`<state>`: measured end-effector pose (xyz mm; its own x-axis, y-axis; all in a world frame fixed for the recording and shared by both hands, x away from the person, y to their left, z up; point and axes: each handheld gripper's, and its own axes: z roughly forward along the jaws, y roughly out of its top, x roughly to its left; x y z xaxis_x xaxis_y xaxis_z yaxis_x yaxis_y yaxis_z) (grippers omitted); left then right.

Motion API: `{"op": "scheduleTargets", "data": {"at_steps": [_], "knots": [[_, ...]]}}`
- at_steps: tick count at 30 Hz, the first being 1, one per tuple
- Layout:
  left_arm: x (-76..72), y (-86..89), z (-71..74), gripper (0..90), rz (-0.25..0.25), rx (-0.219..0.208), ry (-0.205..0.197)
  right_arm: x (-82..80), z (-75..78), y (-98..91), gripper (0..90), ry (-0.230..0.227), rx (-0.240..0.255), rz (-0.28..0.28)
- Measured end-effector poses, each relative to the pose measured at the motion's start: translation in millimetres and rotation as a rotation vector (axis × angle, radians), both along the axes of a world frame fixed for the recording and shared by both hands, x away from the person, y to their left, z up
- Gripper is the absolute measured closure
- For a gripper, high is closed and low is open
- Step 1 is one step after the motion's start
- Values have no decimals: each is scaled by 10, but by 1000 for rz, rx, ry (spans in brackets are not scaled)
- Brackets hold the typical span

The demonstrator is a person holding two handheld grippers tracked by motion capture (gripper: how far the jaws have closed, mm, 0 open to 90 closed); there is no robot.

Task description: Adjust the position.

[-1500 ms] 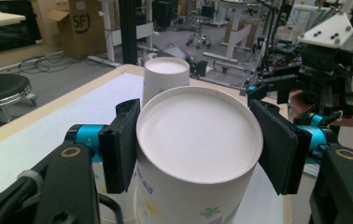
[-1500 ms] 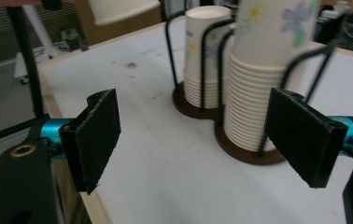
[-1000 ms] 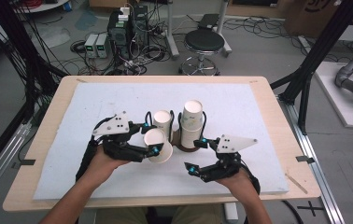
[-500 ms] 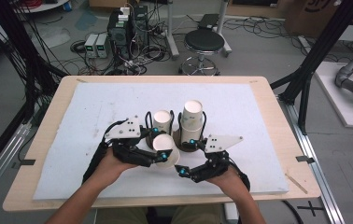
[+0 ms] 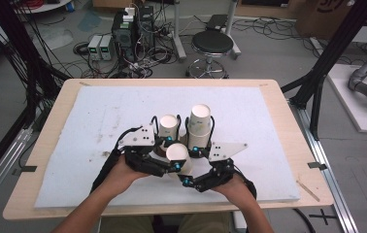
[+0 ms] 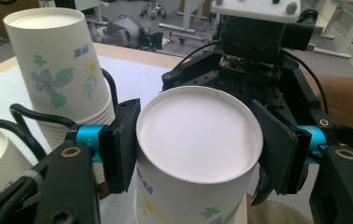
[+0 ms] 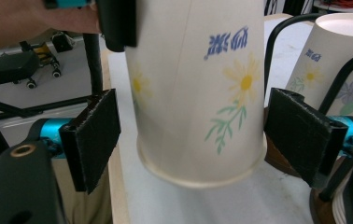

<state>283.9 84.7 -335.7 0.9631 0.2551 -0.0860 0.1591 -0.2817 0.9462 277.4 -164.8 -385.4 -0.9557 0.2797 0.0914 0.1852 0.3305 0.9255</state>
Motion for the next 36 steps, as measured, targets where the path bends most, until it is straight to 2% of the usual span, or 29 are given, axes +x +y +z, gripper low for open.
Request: {"op": "scheduleTargets", "data": {"at_steps": [11, 13, 14, 21, 27, 30, 33, 35, 36], "knots": [[-3, -44, -5, 368, -28, -31, 20, 38, -49, 37, 193, 5, -1, 13], [-5, -45, -6, 369, -29, -35, 20, 37, -59, 21, 212, 2, 6, 20], [-2, -42, -7, 369, -33, -32, 18, 35, -59, 16, 252, 0, 8, 26], [-8, -30, -14, 369, -37, -40, 15, 22, -53, -2, 287, -20, 6, 43], [-4, -4, -38, 367, -44, -43, 23, 11, -26, 8, 327, -27, -29, 50], [-3, 6, -51, 364, -41, -49, 47, 12, -11, 20, 338, -9, -45, 59], [0, 17, -60, 359, -46, -49, 50, 13, 0, 25, 342, -7, -60, 65], [-2, 19, -62, 352, -50, -47, 49, 10, 5, 28, 343, -7, -65, 66], [-2, 17, -66, 257, -43, -30, 63, 8, 23, 28, 343, -8, -66, 74]]}}
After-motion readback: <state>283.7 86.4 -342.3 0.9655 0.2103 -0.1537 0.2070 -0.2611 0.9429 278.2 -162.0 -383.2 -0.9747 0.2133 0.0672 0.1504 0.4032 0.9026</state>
